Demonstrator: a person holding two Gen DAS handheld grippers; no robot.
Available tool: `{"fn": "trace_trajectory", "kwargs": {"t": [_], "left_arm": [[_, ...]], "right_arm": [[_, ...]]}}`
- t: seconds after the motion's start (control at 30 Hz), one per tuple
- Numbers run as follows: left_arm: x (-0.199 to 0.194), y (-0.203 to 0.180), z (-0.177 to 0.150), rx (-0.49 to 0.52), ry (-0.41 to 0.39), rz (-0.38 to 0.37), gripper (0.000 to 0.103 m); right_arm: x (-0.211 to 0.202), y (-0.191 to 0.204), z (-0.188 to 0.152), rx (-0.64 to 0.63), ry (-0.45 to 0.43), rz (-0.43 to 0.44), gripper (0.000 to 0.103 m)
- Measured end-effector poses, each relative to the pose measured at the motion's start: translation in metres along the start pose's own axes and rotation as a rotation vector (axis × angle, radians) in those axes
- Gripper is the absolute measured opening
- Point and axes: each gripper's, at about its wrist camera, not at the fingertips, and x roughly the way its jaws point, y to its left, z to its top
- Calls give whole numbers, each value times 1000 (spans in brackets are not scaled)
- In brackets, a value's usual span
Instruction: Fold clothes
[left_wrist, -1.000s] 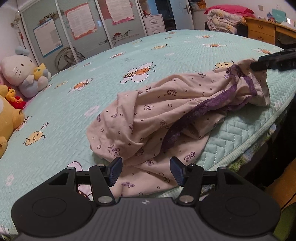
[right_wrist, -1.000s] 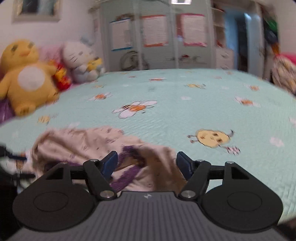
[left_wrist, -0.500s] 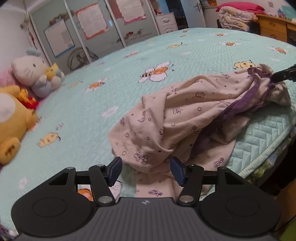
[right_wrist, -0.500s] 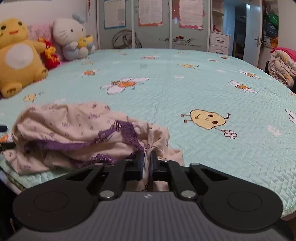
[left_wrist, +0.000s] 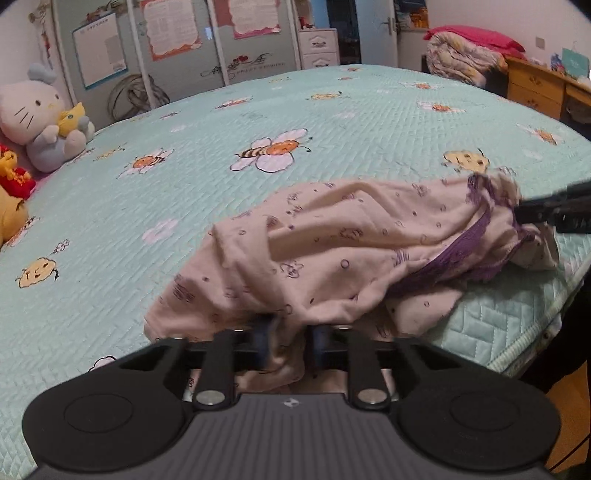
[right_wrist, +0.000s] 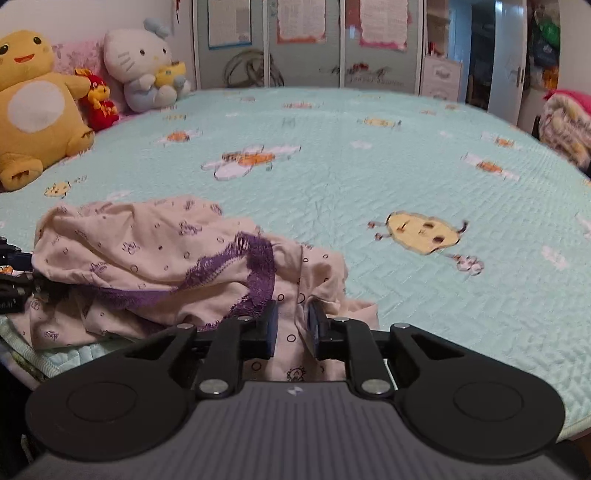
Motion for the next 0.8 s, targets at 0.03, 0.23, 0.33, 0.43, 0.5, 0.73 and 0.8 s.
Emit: {"fn": "trace_trajectory", "kwargs": {"t": [0.03, 0.23, 0.33, 0.43, 0.5, 0.73, 0.8], "left_arm": [[-5, 2, 1, -19, -17, -2, 10], [-52, 12, 25, -31, -186, 33, 8], [-81, 20, 50, -50, -286, 72, 8], [-111, 27, 75, -71, -389, 112, 8], [-127, 32, 87, -75, -441, 127, 8], [-132, 46, 93, -129, -443, 201, 13], [-116, 47, 77, -152, -366, 229, 27]], "right_arm": [[2, 0, 1, 5, 5, 1, 16], [-17, 5, 17, 37, -77, 32, 0], [-38, 9, 40, 48, -165, 55, 0], [-62, 13, 67, 61, -264, 96, 0], [-72, 14, 83, 79, -304, 135, 0], [-73, 39, 131, 91, -380, 255, 0], [-60, 52, 140, 66, -371, 266, 0]]}}
